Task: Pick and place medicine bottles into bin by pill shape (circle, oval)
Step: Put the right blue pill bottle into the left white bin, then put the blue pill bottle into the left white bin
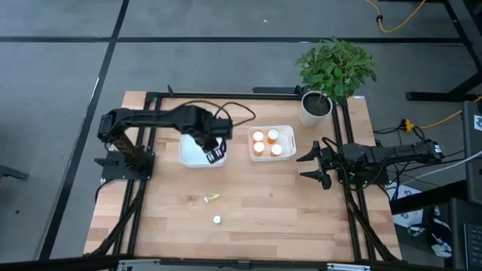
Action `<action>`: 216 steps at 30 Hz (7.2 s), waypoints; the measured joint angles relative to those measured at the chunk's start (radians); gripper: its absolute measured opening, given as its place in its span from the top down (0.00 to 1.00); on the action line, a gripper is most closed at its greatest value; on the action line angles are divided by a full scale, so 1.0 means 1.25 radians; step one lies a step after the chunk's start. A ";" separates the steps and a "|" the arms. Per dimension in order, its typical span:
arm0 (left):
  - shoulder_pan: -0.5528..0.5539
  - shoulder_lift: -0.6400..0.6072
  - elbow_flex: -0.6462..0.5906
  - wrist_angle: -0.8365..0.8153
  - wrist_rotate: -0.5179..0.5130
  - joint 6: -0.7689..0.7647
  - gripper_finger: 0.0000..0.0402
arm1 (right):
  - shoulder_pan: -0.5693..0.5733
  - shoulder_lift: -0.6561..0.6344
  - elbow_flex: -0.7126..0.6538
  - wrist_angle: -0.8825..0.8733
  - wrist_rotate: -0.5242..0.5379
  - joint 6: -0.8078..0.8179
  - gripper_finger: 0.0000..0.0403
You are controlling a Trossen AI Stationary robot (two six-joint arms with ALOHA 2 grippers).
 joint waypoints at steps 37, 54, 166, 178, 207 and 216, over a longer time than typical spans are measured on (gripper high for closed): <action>0.201 -0.094 -0.400 0.397 0.116 0.243 0.75 | 0.000 0.000 0.000 0.000 0.000 0.000 0.31; 0.201 -0.092 -0.469 0.484 0.131 0.254 0.75 | 0.000 0.000 0.000 0.000 0.000 0.000 0.31; -0.520 0.227 -0.111 0.418 0.032 -0.318 0.36 | 0.000 0.000 0.000 0.000 0.000 0.000 0.31; -0.518 0.227 -0.145 0.472 0.028 -0.319 0.38 | 0.000 0.000 0.000 0.000 0.000 0.000 0.31; -0.320 0.218 0.199 -0.085 0.054 -0.273 0.72 | 0.000 0.000 0.000 0.000 0.000 0.000 0.31; -0.162 0.087 0.163 -0.143 -0.030 -0.107 0.72 | 0.000 0.000 0.000 0.000 0.000 0.000 0.31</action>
